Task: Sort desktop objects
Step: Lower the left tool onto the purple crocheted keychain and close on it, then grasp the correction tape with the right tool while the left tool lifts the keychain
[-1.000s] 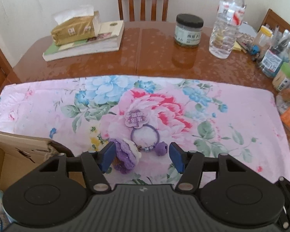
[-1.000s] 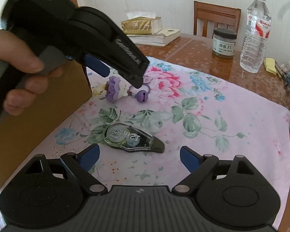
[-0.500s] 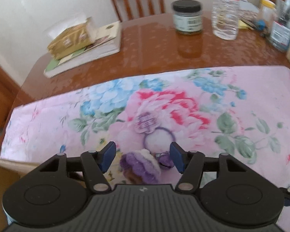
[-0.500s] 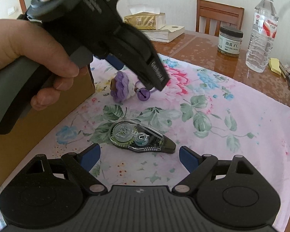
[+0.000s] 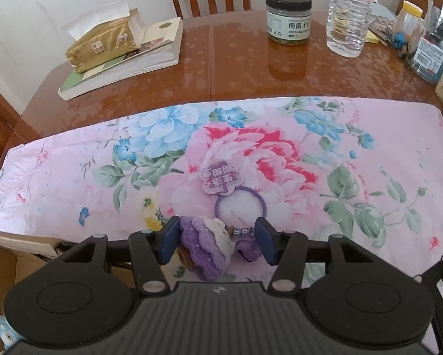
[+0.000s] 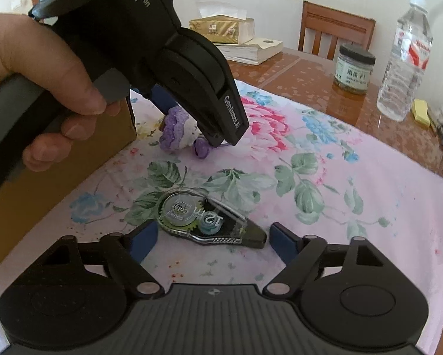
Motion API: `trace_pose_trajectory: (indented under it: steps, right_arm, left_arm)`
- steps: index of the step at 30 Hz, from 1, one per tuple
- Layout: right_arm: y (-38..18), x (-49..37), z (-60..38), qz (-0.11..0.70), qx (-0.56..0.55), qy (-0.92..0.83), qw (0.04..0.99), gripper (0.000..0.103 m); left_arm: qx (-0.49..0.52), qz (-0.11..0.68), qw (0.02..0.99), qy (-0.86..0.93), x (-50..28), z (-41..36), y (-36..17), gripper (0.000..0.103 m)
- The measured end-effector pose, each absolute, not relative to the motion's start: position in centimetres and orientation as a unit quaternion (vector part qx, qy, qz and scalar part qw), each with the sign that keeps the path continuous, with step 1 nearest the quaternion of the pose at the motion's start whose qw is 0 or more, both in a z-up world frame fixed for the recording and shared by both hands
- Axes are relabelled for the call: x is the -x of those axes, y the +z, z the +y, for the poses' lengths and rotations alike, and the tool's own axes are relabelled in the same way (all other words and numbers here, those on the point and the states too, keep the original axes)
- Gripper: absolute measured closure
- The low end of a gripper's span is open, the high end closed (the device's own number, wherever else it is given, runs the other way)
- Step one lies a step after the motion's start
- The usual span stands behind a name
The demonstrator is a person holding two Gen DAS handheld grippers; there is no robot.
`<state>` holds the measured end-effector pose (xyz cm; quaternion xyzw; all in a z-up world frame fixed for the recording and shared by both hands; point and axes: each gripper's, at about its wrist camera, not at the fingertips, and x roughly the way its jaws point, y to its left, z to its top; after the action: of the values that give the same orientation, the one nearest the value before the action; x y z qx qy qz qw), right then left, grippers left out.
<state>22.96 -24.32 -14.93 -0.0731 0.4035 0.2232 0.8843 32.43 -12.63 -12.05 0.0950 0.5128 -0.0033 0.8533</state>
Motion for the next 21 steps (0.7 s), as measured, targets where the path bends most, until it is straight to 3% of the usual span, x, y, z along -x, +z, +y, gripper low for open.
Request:
trace_pose_trajectory:
  steps: [2, 3, 4, 6, 17, 21]
  right_arm:
    - [-14.9, -22.9, -24.2, 0.399, 0.089, 0.222, 0.885, 0.028]
    - [-14.9, -22.9, -24.1, 0.395, 0.097, 0.219, 0.887, 0.039]
    - [-14.8, -22.8, -24.1, 0.391, 0.103, 0.220, 0.888, 0.046]
    - [-14.6, -22.9, -24.3, 0.395, 0.103, 0.223, 0.885, 0.050]
    - [-14.1, -22.2, -25.0, 0.397, 0.112, 0.219, 0.884, 0.054]
    - [-13.9, -22.2, -25.4, 0.395, 0.099, 0.228, 0.884, 0.048]
  left_arm:
    - [-0.101, 0.509, 0.855, -0.004, -32.3, -12.8, -11.8, 0.063]
    - [-0.101, 0.508, 0.855, -0.004, -32.3, -12.8, -11.6, 0.067]
    - [-0.098, 0.508, 0.856, -0.005, -32.3, -12.8, -11.5, 0.069]
    - [-0.089, 0.508, 0.856, -0.006, -32.3, -12.7, -11.4, 0.069]
    - [-0.058, 0.511, 0.855, -0.064, -30.8, -14.4, -10.6, 0.069]
    - [-0.072, 0.500, 0.861, -0.058, -30.6, -14.4, -10.5, 0.062]
